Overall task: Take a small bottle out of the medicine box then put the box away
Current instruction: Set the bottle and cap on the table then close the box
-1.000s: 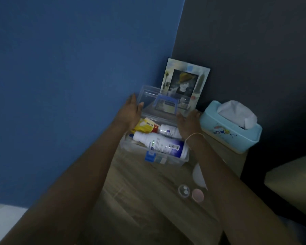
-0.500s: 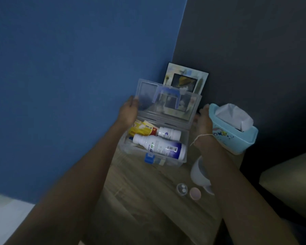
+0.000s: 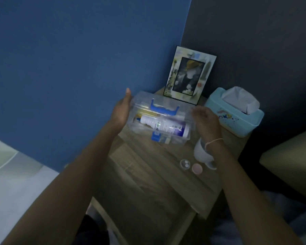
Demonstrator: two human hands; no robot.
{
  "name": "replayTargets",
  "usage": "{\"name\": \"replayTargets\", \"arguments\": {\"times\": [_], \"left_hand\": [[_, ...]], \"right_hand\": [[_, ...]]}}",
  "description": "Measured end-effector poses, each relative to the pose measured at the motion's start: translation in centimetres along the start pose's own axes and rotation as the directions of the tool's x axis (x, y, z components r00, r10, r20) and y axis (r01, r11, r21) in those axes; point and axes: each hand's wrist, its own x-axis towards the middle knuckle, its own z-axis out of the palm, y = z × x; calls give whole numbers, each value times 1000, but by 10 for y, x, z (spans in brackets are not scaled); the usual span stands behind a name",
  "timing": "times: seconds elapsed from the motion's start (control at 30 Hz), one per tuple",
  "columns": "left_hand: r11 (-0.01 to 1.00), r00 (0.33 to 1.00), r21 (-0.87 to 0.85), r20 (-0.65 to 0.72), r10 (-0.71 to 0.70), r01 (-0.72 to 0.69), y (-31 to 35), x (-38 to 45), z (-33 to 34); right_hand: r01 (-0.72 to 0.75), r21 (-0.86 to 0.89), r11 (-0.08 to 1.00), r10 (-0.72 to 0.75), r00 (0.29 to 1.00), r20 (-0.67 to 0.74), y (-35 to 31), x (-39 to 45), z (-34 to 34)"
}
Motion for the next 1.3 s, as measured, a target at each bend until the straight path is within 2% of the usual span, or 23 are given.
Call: {"name": "replayTargets", "arguments": {"times": [0.1, 0.17, 0.27, 0.43, 0.63, 0.7, 0.8, 0.87, 0.97, 1.07, 1.17, 1.3], "left_hand": [[995, 997, 85, -46, 62, -58, -15, -14, 3], [983, 991, 127, -10, 136, -134, -23, -21, 6], [965, 985, 195, 32, 172, -175, -32, -25, 7], [944, 974, 247, 0, 225, -218, -38, -29, 9], [948, 976, 250, -42, 216, -199, -37, -34, 14], [947, 965, 262, -137, 225, -183, -38, -42, 20], [975, 936, 183, -304, 176, -124, -49, -63, 34], [986, 919, 135, -367, 145, -102, -62, -82, 46], [986, 904, 167, -417, 93, -25, -80, -107, 66], [984, 928, 177, -371, 33, 36, -89, -114, 76], [985, 967, 172, -253, 46, -1, -88, -114, 78], [989, 979, 150, -196, 50, -20, -81, -109, 79]], "right_hand": [[72, -249, 966, -51, 995, 90, 4, -10, 3], [149, -334, 931, -107, 984, 142, 4, -16, 4], [221, -388, 895, -163, 971, 178, 3, -24, 5], [232, -440, 867, -161, 968, 192, -2, -28, 5], [270, -490, 829, -219, 963, 160, 3, -31, 8], [342, -552, 761, -292, 939, 179, 4, -31, 11], [505, -564, 653, -354, 862, 363, 8, -35, 21], [607, -570, 553, -350, 791, 503, 13, -38, 28], [673, -619, 405, -342, 739, 580, 22, -38, 31], [702, -624, 343, -346, 712, 611, 26, -36, 28], [713, -633, 303, -339, 701, 627, 30, -35, 26], [713, -652, 258, -344, 699, 627, 33, -36, 26]]}}
